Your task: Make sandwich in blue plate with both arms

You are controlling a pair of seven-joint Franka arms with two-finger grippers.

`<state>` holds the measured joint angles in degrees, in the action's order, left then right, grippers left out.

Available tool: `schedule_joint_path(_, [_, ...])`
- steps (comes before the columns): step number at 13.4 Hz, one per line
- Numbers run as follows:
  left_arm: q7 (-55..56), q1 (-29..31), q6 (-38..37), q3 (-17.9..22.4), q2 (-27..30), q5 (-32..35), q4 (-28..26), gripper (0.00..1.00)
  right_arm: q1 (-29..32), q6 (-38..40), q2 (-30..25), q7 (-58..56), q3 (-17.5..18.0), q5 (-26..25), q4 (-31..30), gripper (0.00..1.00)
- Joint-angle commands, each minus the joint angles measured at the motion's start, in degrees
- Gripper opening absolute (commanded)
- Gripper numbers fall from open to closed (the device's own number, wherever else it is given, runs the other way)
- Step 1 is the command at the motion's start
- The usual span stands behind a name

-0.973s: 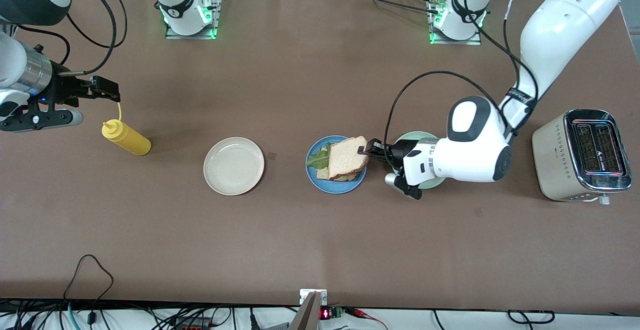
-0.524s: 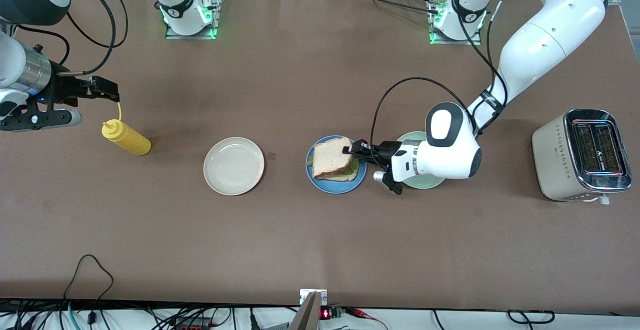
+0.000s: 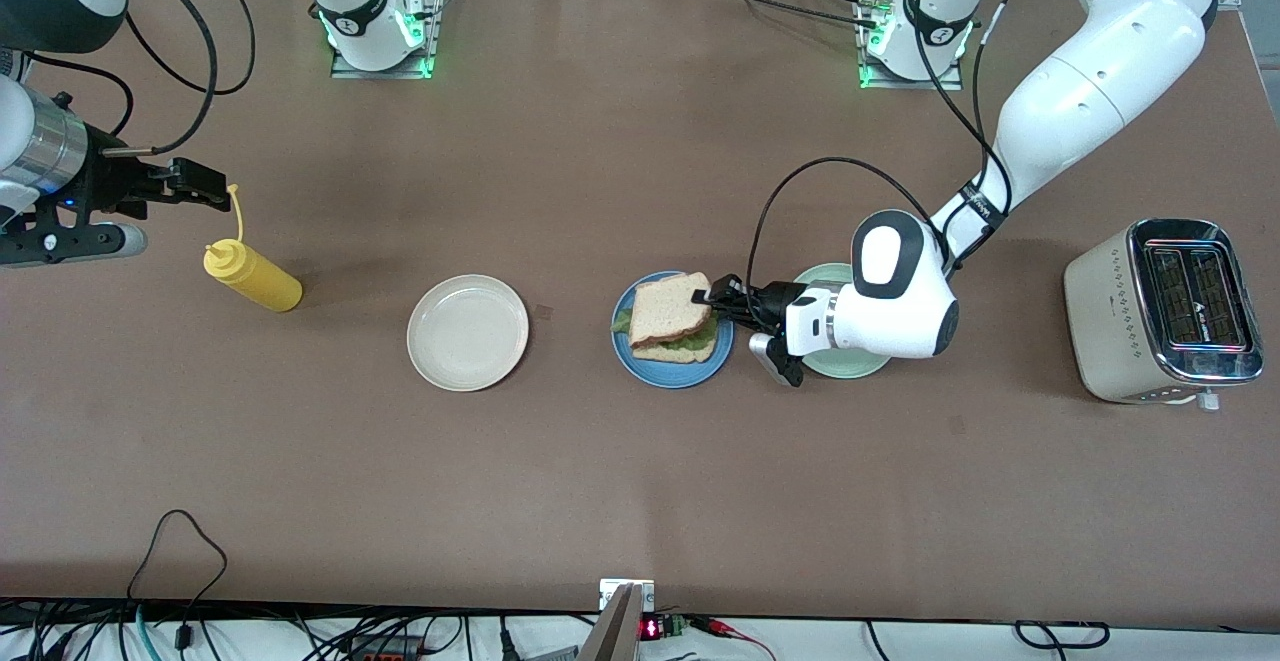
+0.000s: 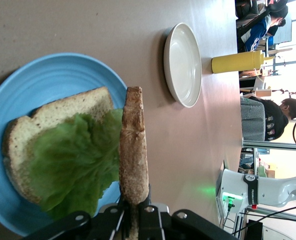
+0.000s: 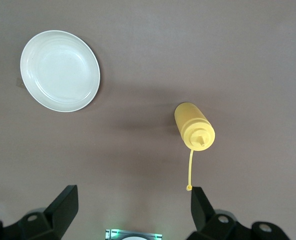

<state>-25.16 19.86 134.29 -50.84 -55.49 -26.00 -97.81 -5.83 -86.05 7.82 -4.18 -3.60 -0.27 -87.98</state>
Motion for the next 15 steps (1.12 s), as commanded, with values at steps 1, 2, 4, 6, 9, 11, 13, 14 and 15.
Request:
schedule_joint_path(1, [-2.62, 0.27, -0.08, 1.26, 0.29, -1.77, -0.8, 0.44, 0.3, -0.17, -0.34, 0.66, 0.17, 0.97, -0.08, 1.0])
schedule_joint_path(2, [-3.49, 0.97, -0.69, 1.45, 0.55, -1.42, -0.89, 0.99, 0.29, -0.26, -0.34, 0.66, 0.17, 0.97, -0.08, 1.0])
schedule_joint_path(4, [-6.83, 2.37, -4.82, 1.71, 1.78, -0.46, -0.19, 1.0, 0.29, -0.7, -0.34, 0.66, 0.17, 0.97, -0.08, 1.0])
schedule_joint_path(6, [-6.4, 2.99, -7.45, 1.8, 4.23, 1.82, -0.01, 1.0, 0.29, -1.14, -0.34, 0.66, 0.17, 0.97, -0.26, 1.0])
schedule_joint_path(9, [-6.05, 4.66, -12.98, 1.8, 6.96, 6.65, 0.34, 1.0, 0.38, -1.23, -0.26, 0.66, 0.17, 0.97, -0.26, 1.0])
schedule_joint_path(11, [-4.56, 6.85, -17.55, 1.8, 9.33, 10.6, 0.61, 1.0, 0.38, -1.23, -0.26, 0.66, 0.17, 0.97, -0.26, 1.0])
schedule_joint_path(13, [-1.4, 8.09, -25.09, 1.8, 13.1, 15.52, 2.53, 1.0, 0.38, -1.32, -0.26, 0.66, 0.17, 0.97, -0.26, 1.0])
schedule_joint_path(14, [0.61, 8.27, -29.31, 1.89, 15.65, 18.67, 3.85, 1.0, 0.38, -1.23, -0.26, 0.66, 0.17, 0.97, -0.35, 1.0])
schedule_joint_path(15, [2.98, 9.31, -33.27, 1.8, 17.76, 21.49, 4.9, 1.0, 0.38, -1.31, -0.26, 0.66, 0.17, 0.97, -0.35, 1.0])
